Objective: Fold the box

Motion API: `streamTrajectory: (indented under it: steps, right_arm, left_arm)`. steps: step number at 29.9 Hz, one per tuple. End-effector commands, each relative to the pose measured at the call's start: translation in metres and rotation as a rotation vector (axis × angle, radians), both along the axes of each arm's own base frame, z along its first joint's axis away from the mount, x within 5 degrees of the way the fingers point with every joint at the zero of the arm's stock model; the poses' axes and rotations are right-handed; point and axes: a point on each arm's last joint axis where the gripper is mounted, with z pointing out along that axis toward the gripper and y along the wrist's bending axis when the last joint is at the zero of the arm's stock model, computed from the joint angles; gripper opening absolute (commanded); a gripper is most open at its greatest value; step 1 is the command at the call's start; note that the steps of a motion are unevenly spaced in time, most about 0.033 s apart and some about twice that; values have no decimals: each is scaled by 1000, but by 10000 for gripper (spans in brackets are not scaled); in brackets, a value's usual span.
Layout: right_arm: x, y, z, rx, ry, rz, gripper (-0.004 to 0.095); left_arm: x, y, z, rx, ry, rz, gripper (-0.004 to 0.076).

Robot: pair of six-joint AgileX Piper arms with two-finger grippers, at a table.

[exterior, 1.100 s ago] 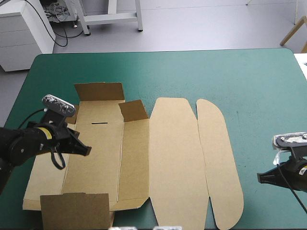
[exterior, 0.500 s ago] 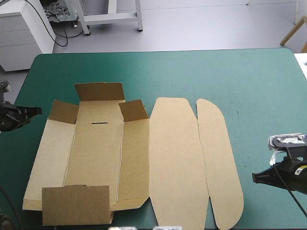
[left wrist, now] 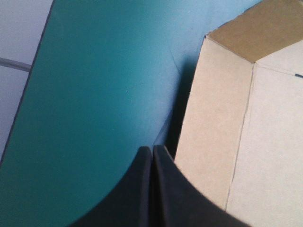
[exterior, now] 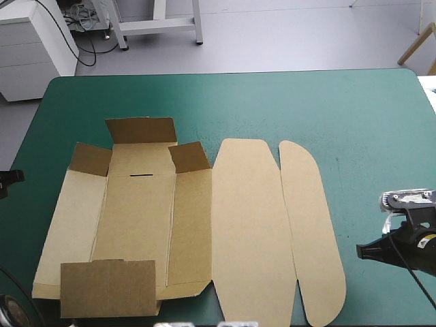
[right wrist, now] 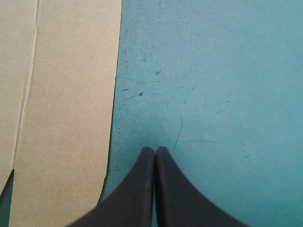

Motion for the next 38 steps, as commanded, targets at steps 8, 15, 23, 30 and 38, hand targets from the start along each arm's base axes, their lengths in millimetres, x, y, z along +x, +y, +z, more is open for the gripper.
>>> streamTrajectory:
  steps: [8,15,23,30,38]
  right_arm:
    - [3,0,9,-5,-69,2,-20]
    - [3,0,9,-9,-67,8,-19]
    - [3,0,9,-12,-65,14,-20]
    - [3,0,9,-14,-65,17,-19]
    - [3,0,9,-14,-65,17,-19]
  left_arm:
    - [-8,-5,12,7,5,0,324]
    - [-10,-6,-1,-29,43,18,587]
    - [-20,-15,-47,-88,165,-89,587]
    - [-29,-24,-81,-115,246,-252,587]
    - [-29,-23,-94,-123,269,-308,587]
